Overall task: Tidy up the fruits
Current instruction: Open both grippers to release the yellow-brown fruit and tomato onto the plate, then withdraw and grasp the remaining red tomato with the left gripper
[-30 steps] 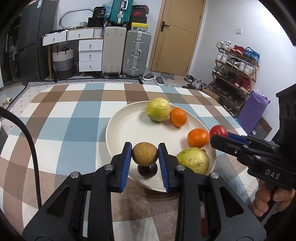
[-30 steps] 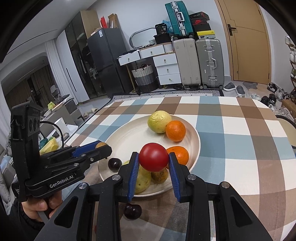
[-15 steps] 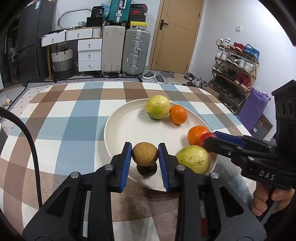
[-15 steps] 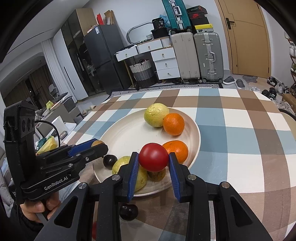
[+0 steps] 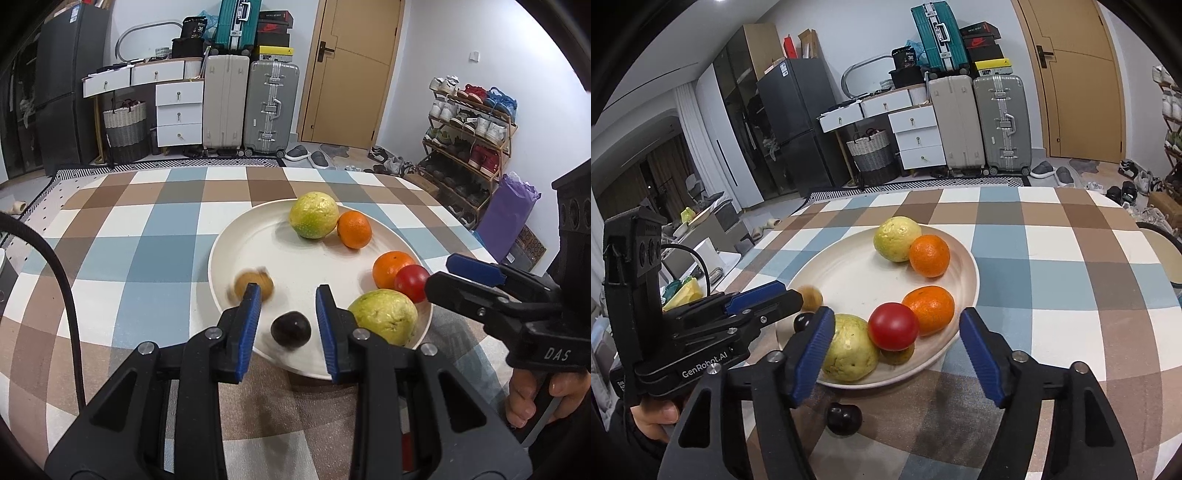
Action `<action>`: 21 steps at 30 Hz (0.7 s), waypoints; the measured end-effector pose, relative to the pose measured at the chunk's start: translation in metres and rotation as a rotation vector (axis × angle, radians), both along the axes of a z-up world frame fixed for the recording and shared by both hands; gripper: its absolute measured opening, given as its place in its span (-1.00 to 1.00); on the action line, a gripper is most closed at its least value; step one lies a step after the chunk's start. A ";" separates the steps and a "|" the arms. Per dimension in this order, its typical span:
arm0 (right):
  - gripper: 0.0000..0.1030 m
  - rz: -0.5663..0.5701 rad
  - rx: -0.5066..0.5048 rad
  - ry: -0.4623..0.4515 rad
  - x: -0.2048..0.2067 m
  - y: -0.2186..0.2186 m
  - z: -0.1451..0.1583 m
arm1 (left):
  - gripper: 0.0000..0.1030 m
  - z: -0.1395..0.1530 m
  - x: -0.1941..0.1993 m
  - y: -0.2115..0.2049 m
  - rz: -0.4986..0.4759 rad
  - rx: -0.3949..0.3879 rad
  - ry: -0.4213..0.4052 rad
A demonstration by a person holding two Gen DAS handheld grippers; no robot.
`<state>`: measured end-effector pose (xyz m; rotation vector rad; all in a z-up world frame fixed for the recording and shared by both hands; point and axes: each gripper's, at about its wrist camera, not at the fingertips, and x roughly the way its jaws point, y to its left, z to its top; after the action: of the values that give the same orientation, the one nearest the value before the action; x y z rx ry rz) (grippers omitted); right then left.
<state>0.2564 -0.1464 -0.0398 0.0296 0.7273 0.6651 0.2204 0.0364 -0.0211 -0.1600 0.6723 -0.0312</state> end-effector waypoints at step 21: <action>0.99 0.010 -0.066 -0.013 -0.009 -0.012 0.000 | 0.98 0.003 -0.028 0.004 0.022 -0.004 0.001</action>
<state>0.2472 -0.1582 -0.0402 -0.0384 0.7368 0.6498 0.1924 0.0400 -0.0183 -0.1714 0.6716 -0.0116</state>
